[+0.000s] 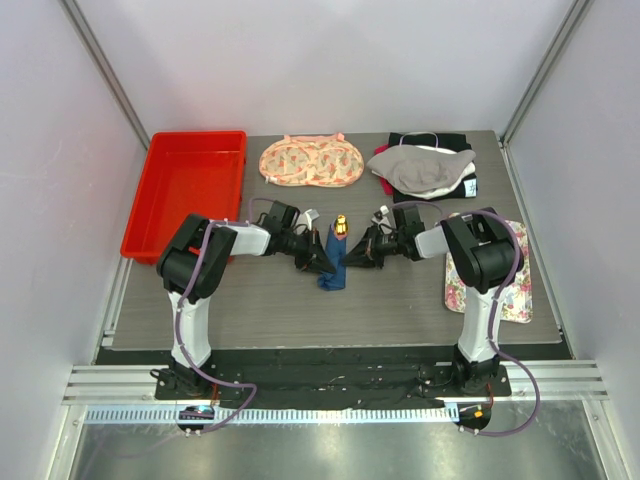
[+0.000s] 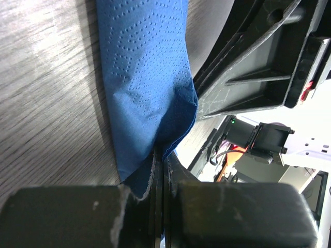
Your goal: Place the utensils on the paper napkin and roll it up
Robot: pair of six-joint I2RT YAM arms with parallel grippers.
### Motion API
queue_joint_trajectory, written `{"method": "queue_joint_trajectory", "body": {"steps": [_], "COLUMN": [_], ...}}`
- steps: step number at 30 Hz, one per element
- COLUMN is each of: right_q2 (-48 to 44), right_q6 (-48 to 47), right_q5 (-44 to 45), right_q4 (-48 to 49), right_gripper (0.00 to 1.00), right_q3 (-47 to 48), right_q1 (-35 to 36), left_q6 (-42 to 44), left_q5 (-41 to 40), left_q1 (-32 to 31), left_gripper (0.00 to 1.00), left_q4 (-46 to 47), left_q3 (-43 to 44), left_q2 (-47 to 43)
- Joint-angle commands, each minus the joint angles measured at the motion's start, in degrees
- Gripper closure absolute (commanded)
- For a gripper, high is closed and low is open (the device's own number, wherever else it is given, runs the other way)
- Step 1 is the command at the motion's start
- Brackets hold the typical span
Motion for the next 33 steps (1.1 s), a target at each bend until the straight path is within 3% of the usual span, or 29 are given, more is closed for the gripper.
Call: {"method": "queue_joint_trajectory", "body": {"steps": [1, 14, 21, 33], "right_q2": [1.6, 3.3, 3.1, 3.5], "right_q6": [0.7, -7.7, -9.5, -10.4], "right_q5": [1.2, 9.4, 12.1, 13.3], "right_q4": [1.0, -13.6, -16.6, -20.2], "right_gripper": [0.99, 0.99, 0.99, 0.99], "right_q3": [0.4, 3.3, 4.3, 5.2], "right_q1": [1.7, 2.8, 3.0, 3.0], "left_q6": [2.3, -2.7, -9.3, -15.9], "left_q5": [-7.6, -4.6, -2.0, 1.4], "left_q1": [0.3, -1.3, -1.9, -2.2], "left_gripper": [1.00, 0.93, 0.92, 1.00], "left_q4": [-2.9, -1.3, 6.8, 16.1], "left_q3": [-1.3, 2.1, 1.1, -1.6], "left_q2": [3.0, -2.6, -4.4, -6.5]}}
